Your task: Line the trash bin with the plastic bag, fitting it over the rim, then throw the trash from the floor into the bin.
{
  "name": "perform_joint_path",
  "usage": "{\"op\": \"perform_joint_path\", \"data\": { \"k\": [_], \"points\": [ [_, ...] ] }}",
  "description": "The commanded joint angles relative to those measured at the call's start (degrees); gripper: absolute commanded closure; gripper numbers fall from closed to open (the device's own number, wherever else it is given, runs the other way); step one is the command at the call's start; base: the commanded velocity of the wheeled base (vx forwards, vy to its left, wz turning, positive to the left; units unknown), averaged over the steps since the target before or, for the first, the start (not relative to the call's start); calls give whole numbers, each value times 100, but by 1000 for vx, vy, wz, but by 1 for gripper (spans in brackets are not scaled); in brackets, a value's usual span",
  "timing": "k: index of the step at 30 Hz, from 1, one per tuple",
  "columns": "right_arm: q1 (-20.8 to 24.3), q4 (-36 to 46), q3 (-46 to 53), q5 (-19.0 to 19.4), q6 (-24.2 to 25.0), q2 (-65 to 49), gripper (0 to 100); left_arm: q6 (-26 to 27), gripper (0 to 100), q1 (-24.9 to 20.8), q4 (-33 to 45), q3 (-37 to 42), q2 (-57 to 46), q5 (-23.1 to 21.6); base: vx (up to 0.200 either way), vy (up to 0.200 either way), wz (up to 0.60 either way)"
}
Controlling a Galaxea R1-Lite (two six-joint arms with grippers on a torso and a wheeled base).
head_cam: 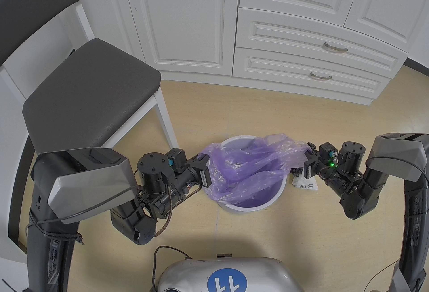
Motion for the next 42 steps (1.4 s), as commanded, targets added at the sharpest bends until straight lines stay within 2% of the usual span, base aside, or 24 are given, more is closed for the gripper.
{"op": "perform_joint_path", "data": {
  "k": [1, 10, 23, 30, 33, 42],
  "points": [
    [-234, 67, 13, 2, -158, -12, 100, -12, 100, 50, -3, -134, 277, 0, 0, 0, 0],
    [-594, 234, -4, 2, -597, 41, 100, 6, 100, 296, 6, -230, 365, -26, 0, 0, 0],
    [-656, 278, -66, 2, -623, 164, 100, 199, 100, 621, 15, -169, 365, -26, 0, 0, 0],
    [-779, 366, -136, -7, -632, 182, 100, 595, 100, 893, 32, -55, 418, -185, 0, 0, 0],
    [-805, 409, -163, 2, -632, 199, 100, 621, 100, 972, 32, 24, 427, -334, 0, 0, 0],
    [-867, 409, -145, 2, -641, 173, 100, 621, 100, 1069, 50, 16, 435, -378, 0, 0, 0]
  ]
}}
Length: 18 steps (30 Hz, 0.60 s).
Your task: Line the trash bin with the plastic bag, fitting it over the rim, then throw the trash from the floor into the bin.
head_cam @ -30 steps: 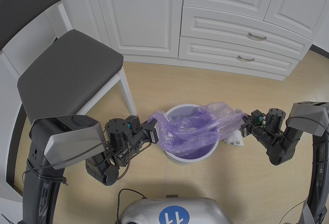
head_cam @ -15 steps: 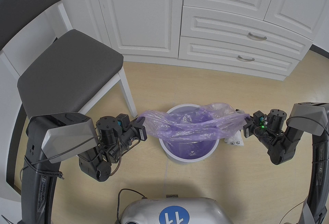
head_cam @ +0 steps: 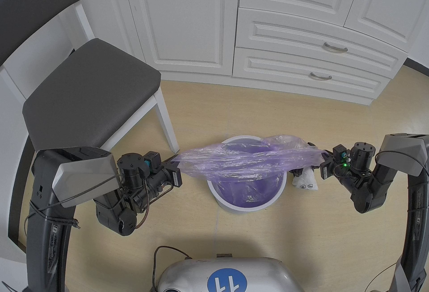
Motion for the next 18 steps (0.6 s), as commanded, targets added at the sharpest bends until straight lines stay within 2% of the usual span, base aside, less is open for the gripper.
{"op": "perform_joint_path", "data": {
  "k": [1, 9, 11, 15, 18],
  "points": [
    [-54, -1, 25, 3, -16, -29, 100, -2, 100, 27, -13, 11, 0, 1, 0, 0, 0],
    [-45, -37, 447, 21, -218, -231, 100, 7, 100, -87, -48, 301, -97, -16, 0, 0, 0],
    [-72, -107, 1035, 250, -526, -530, 100, 7, 100, -237, -48, 688, -343, -236, 0, 0, 0],
    [-124, -177, 1466, 592, -640, -688, 100, 183, 100, -298, -39, 1136, -598, -588, 0, 0, 0],
    [-124, -186, 1633, 636, -851, -670, 100, 464, 100, -290, -39, 1435, -694, -834, 0, 0, 0]
  ]
}}
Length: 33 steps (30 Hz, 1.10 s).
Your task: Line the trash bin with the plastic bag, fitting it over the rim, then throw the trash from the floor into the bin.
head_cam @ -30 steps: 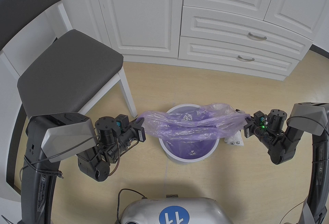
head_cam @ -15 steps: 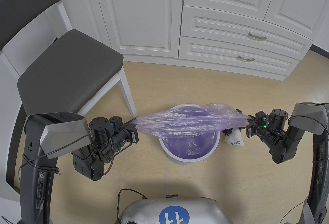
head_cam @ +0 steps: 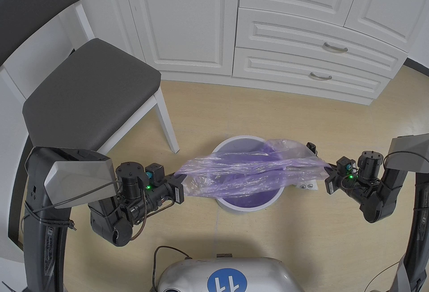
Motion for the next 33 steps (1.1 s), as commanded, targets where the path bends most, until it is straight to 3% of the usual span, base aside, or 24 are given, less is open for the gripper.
{"op": "perform_joint_path", "data": {
  "k": [1, 14, 21, 28, 33],
  "points": [
    [-34, -41, 506, 155, -302, -232, 100, 339, 100, -66, 1, 620, -394, -366, 0, 0, 0],
    [-78, -190, 1103, 366, -672, -504, 100, 479, 100, -84, 19, 1051, -561, -700, 0, 0, 0],
    [-43, -173, 1059, 357, -795, -161, 100, 708, 100, -93, 27, 989, -122, -709, 0, 0, 0],
    [-17, -164, 558, 181, -768, 269, 100, 673, 100, -137, -8, 532, 318, -638, 0, 0, 0],
    [-8, -225, 215, -30, -707, 401, 100, 532, 100, -128, -8, 40, 626, -234, 0, 0, 0]
  ]
}}
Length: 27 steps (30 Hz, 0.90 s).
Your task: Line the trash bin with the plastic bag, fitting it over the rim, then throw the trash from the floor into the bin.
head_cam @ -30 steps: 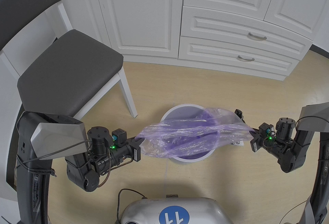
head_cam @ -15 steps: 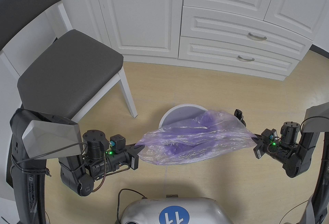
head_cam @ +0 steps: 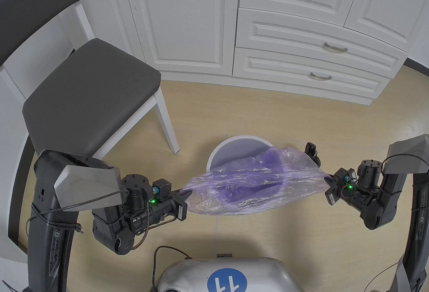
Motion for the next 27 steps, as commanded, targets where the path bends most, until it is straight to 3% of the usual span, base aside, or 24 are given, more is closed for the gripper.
{"op": "perform_joint_path", "data": {
  "k": [1, 6, 7, 17, 18, 21, 22, 27],
  "points": [
    [3, -34, -248, -58, 50, 220, 100, -141, 100, -1, -5, -342, 381, 192, 0, 0, 0],
    [20, -52, -213, -58, 261, 185, 100, -264, 100, 17, -14, -351, 302, 192, 0, 0, 0],
    [20, -122, -186, -49, 261, 176, 0, -247, 100, 17, -14, -333, 275, 192, 0, 0, 0],
    [-67, -298, -2, 13, 252, -87, 0, -238, 100, -10, -14, -158, 258, 139, 0, 0, 0],
    [-217, -298, 42, 224, 243, -166, 0, -238, 0, -10, -14, 62, 143, -45, 0, 0, 0],
    [-322, -289, 95, 602, 252, -254, 0, -247, 0, 8, -14, 88, 56, -142, 0, 0, 0],
    [-419, -271, 148, 900, 261, -342, 0, -247, 0, 17, -14, 80, -32, -142, 0, 0, 0],
    [-472, -175, 209, 1032, 278, -536, 0, -212, 0, 25, -14, 273, -401, -159, 0, 0, 0]
  ]
}}
